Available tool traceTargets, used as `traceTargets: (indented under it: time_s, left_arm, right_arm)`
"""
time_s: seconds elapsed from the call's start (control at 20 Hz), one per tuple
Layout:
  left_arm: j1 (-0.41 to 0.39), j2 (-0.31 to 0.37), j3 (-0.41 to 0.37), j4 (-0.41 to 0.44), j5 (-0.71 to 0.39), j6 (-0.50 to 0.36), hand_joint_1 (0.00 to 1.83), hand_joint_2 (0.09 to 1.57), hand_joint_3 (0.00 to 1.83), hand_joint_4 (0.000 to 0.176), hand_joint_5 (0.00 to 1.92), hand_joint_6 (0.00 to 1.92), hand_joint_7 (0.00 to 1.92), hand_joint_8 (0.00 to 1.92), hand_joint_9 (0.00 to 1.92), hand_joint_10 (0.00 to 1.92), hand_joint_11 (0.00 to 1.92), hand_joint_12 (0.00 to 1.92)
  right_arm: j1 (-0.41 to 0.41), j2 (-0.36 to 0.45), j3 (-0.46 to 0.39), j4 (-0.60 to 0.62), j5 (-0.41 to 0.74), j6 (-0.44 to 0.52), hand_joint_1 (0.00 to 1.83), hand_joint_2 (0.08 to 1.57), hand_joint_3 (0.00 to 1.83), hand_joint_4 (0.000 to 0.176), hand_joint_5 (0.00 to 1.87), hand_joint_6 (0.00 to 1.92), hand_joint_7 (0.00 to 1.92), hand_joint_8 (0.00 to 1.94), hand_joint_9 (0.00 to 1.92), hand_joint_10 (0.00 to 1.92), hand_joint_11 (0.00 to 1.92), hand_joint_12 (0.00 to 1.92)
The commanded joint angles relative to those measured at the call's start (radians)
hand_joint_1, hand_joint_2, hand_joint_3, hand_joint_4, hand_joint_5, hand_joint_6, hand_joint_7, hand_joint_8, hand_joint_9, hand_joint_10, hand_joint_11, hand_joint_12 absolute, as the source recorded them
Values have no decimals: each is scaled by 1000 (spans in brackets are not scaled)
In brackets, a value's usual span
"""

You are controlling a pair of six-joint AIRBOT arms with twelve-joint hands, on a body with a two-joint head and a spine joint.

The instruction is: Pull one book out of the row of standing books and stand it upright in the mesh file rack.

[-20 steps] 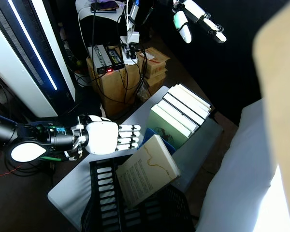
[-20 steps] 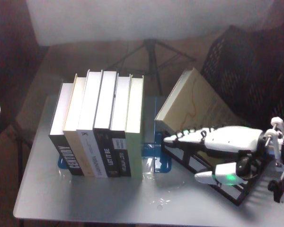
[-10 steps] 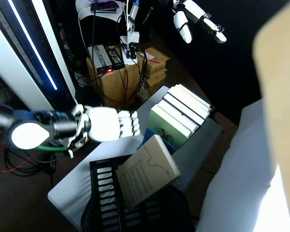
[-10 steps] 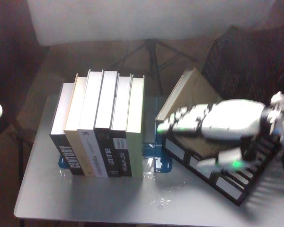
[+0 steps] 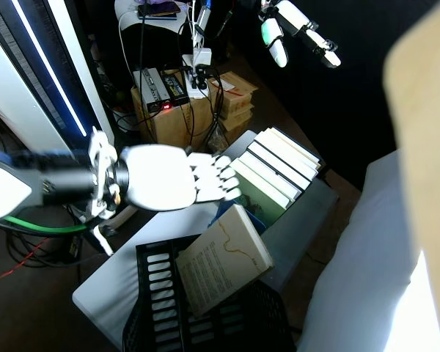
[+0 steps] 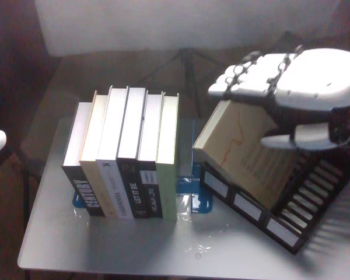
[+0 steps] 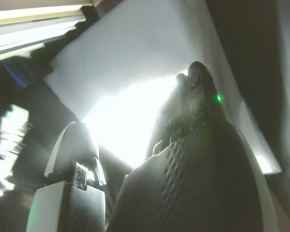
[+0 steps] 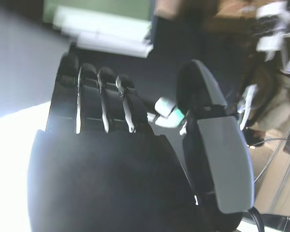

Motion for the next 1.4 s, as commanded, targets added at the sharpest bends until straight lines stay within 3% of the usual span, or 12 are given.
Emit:
traceTargets:
  time_s: [0.0,0.1,0.15,0.2,0.45,0.5,0.6,0.65,0.8,1.15,1.2,1.35]
  left_arm:
    - [-8,1,7,-6,-113,-4,542,1406,0,0,5,2,0,0,0,0,0,0]
    - [-8,1,7,-5,-113,-5,542,1406,0,0,5,2,0,0,0,0,0,0]
    - [-10,1,9,-3,-112,-7,526,1407,0,4,4,1,0,0,0,0,0,0]
    - [-15,1,12,3,-107,-7,512,1408,1,5,5,1,0,0,0,0,0,0]
    - [-41,-6,21,29,-81,0,461,1409,0,23,0,0,0,0,0,0,0,0]
    - [-42,-7,22,30,-79,0,449,1408,0,16,0,0,0,0,0,0,11,5]
    - [-43,-8,24,33,-75,-1,484,1410,0,7,1,0,0,0,0,0,3,1]
    - [-44,-9,25,33,-73,-1,473,1409,0,23,0,0,0,0,0,0,0,0]
    - [-44,-11,27,34,-67,-2,498,1415,2,3,4,1,0,0,0,0,0,0]
    - [-47,-18,33,36,-62,-4,480,1416,1,0,2,0,0,0,0,0,0,0]
    - [-47,-18,33,37,-63,-5,483,1416,1,0,1,0,0,0,0,0,0,0]
    - [-48,-21,36,39,-64,-6,430,1419,2,0,3,1,0,0,0,0,0,0]
  right_arm:
    - [14,17,-4,22,52,-6,466,1393,4,0,0,0,0,0,0,0,0,530]
    - [32,22,5,22,37,-7,466,1393,4,0,0,0,0,0,0,0,0,530]
    - [38,23,10,19,26,-7,349,1368,0,19,0,0,0,0,0,0,0,1056]
    - [45,23,13,11,14,-7,327,1321,0,78,0,0,0,0,0,0,0,1443]
    - [143,-22,51,-137,-94,-4,471,1244,0,104,0,0,0,0,0,0,0,1094]
    - [152,-49,70,-181,-116,17,544,1256,2,57,0,0,0,0,0,0,0,634]
    - [166,-98,116,-280,-137,108,549,1296,12,28,0,0,0,0,0,0,0,299]
    - [169,-124,148,-328,-141,165,640,1283,3,73,0,0,0,0,0,0,0,576]
    - [170,-190,226,-466,-161,315,1042,1222,0,0,0,0,0,0,0,0,0,720]
    - [167,-304,392,-694,-234,491,1072,1172,1,0,2,0,0,0,16,6,0,843]
    - [167,-319,413,-756,-234,551,1059,1164,0,24,17,6,0,0,48,19,0,957]
    - [160,-377,489,-939,-234,707,1075,1137,0,0,65,12,51,8,77,22,0,782]
